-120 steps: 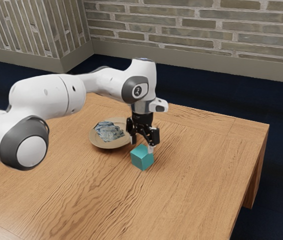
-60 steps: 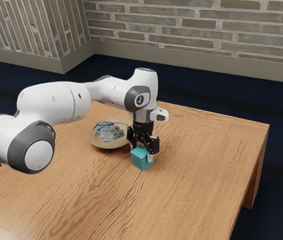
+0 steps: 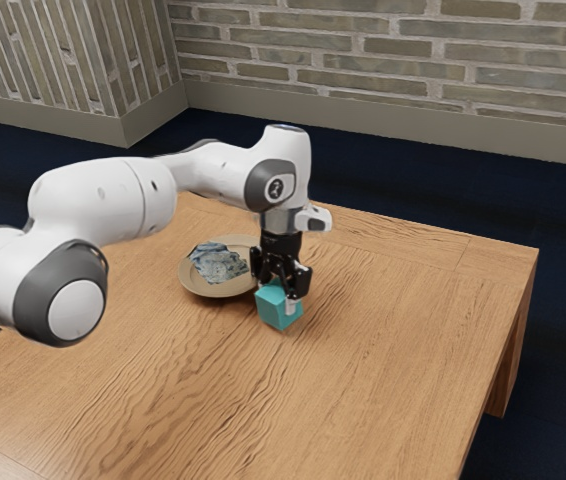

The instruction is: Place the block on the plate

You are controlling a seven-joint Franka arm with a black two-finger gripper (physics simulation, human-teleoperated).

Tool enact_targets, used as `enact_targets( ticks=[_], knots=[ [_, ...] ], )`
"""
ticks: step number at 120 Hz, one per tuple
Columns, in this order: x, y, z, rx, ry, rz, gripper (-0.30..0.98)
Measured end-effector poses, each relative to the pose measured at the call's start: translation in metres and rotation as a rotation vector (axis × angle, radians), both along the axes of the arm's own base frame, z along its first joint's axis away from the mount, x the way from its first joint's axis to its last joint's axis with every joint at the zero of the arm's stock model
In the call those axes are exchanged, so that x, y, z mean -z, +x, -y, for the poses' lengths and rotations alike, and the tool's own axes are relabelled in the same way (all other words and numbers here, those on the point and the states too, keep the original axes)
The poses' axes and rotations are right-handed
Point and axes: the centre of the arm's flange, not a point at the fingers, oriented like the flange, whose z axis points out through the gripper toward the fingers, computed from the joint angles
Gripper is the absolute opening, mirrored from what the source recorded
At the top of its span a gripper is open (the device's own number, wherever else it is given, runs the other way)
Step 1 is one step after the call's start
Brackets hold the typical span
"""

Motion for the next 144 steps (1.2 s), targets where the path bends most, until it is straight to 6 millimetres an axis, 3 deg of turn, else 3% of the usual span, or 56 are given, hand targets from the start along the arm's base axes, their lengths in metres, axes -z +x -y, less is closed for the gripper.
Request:
enact_targets(
  ticks=[21,34,50,62,77,105,144],
  knots=[
    [-0.044,0.0,-0.005,-0.006,0.008,0.034,0.39],
    [-0.082,-0.003,-0.007,-0.006,0.009,0.063,0.39],
    [-0.127,-0.008,-0.025,-0.03,0.031,0.098,0.39],
    [-0.141,-0.011,-0.045,-0.056,0.055,0.105,0.39],
    [-0.146,-0.011,-0.07,-0.089,0.08,0.101,0.39],
    [-0.134,-0.003,-0.115,-0.148,0.096,0.09,0.39],
    [-0.09,0.021,-0.138,-0.175,0.094,0.129,0.39]
  ],
)
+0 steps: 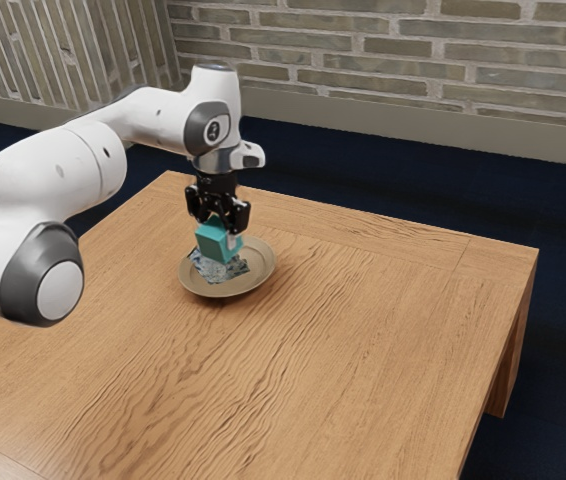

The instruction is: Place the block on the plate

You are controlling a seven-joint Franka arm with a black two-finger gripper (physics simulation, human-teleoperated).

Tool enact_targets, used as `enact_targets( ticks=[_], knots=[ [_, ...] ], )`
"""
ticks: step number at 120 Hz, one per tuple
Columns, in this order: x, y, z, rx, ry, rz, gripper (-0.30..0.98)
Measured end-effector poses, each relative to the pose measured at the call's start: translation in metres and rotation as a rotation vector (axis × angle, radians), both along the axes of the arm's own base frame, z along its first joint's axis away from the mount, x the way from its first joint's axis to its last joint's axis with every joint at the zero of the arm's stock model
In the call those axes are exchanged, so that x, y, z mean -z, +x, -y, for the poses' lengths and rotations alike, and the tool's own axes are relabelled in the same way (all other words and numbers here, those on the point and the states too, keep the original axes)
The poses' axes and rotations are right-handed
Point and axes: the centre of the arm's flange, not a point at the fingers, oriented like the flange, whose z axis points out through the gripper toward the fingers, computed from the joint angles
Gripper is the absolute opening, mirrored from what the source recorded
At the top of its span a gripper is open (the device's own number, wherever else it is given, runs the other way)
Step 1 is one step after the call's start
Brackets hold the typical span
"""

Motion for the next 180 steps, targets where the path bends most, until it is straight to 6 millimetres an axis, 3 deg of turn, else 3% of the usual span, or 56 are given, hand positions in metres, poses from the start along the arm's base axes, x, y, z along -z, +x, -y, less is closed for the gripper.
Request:
enact_targets(
  ticks=[17,46,58,92,104,145,163,180],
  knots=[
    [0.021,0.007,-0.017,-0.021,0.001,0.018,0.39],
    [0.043,0.014,-0.017,-0.021,-0.003,0.03,0.39],
    [0.046,0.015,-0.017,-0.023,-0.005,0.034,0.4],
    [0.038,0.015,-0.018,-0.024,-0.006,0.049,0.6],
    [0.01,0.013,-0.023,-0.029,0.002,0.074,0.63],
    [-0.131,-0.016,-0.024,-0.034,-0.002,0.186,0.68],
    [-0.197,-0.052,-0.008,-0.029,-0.043,0.2,0.68],
    [-0.231,-0.091,0.023,-0.009,-0.085,0.176,0.68]
  ],
)
